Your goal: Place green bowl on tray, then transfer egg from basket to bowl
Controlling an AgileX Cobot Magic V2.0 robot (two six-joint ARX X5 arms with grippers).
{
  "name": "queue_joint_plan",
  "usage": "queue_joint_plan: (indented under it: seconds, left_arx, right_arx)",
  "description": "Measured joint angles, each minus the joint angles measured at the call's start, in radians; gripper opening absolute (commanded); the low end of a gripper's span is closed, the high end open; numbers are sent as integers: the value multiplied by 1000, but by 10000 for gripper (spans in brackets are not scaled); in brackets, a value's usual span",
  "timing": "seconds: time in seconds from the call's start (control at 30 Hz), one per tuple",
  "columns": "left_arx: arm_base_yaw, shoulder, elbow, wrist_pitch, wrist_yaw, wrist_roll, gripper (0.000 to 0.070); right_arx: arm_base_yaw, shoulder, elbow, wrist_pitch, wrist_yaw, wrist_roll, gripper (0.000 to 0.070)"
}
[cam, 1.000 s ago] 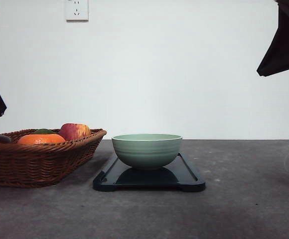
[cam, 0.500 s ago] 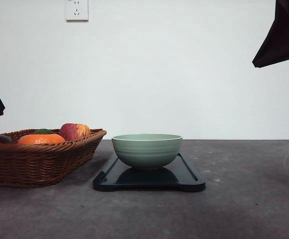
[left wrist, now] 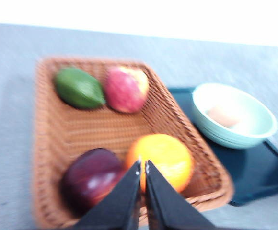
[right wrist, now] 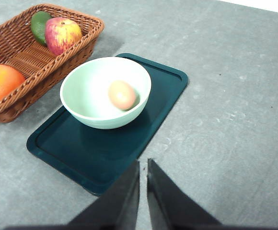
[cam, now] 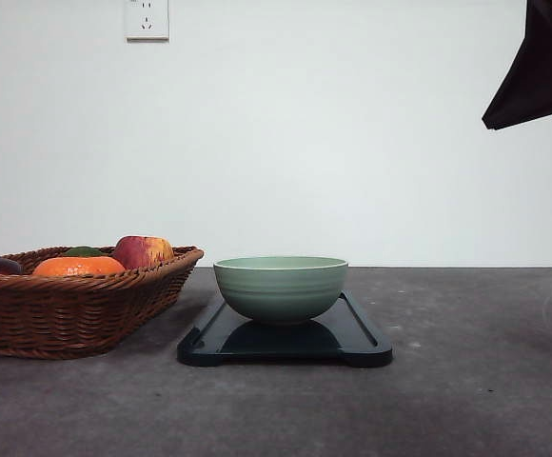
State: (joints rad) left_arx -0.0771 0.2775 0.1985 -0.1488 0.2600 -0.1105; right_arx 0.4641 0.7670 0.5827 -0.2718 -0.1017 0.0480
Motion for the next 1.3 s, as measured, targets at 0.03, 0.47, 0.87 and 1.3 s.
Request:
queue_joint_plan:
  seconds: [0.03, 0.47, 0.87, 1.3]
  left_arx:
    - [14, -35, -23, -3, 0, 2, 0]
    - [86, -274, -166, -6, -37, 18, 0]
    - [94, -273, -166, 5, -67, 67, 0]
    - [94, -273, -166, 4, -68, 69, 0]
  right_arx:
    - [0, 0, 0, 0, 0, 0, 19]
    - [0, -1, 0, 0, 0, 0, 19]
    - [0, -2, 0, 8, -1, 0, 19]
    - [0, -2, 0, 8, -1, 0, 19]
